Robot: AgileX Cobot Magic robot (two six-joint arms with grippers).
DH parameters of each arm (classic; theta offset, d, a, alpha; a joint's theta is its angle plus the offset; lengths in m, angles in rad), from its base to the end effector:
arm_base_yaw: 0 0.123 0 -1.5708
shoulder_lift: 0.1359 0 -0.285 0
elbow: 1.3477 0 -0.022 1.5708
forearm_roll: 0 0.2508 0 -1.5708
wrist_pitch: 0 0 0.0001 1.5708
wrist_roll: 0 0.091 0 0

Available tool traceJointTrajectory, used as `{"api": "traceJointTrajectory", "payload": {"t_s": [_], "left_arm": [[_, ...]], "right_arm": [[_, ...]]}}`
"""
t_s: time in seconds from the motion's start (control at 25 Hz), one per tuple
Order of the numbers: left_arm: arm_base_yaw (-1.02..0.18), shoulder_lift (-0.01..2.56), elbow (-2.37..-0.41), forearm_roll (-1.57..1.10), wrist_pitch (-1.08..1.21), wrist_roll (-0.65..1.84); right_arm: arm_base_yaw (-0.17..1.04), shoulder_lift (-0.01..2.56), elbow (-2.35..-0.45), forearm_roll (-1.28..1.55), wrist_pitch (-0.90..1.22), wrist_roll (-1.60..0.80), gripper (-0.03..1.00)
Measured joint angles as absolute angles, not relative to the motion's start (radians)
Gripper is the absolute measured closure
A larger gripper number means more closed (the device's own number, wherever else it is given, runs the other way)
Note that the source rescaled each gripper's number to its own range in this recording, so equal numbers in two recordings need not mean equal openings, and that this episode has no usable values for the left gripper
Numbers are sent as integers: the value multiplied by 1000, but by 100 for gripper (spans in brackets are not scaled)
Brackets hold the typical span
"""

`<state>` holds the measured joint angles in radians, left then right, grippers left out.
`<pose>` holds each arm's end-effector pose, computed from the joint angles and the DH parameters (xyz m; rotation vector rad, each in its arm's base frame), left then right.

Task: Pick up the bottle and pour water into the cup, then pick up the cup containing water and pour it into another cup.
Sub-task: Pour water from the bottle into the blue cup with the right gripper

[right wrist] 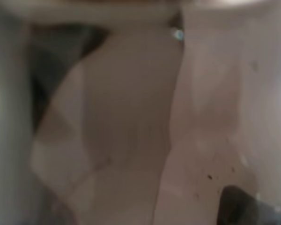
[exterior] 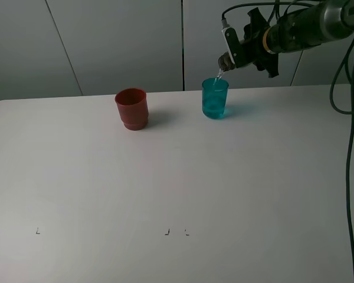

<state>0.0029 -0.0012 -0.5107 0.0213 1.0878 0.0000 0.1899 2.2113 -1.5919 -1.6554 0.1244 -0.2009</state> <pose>-0.0074 0.0017 0.2781 -0.0045 2.0594 0.0273 0.4983 0.0842 0.1730 -1.9187 1.2660 -1.0800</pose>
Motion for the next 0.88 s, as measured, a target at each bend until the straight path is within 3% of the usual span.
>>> {"api": "traceJointTrajectory", "payload": {"t_s": [0.88], "left_arm": [[3, -1, -511, 21, 1088, 7]], "right_arm": [[207, 2211, -1617, -1687, 132, -203, 97]]}}
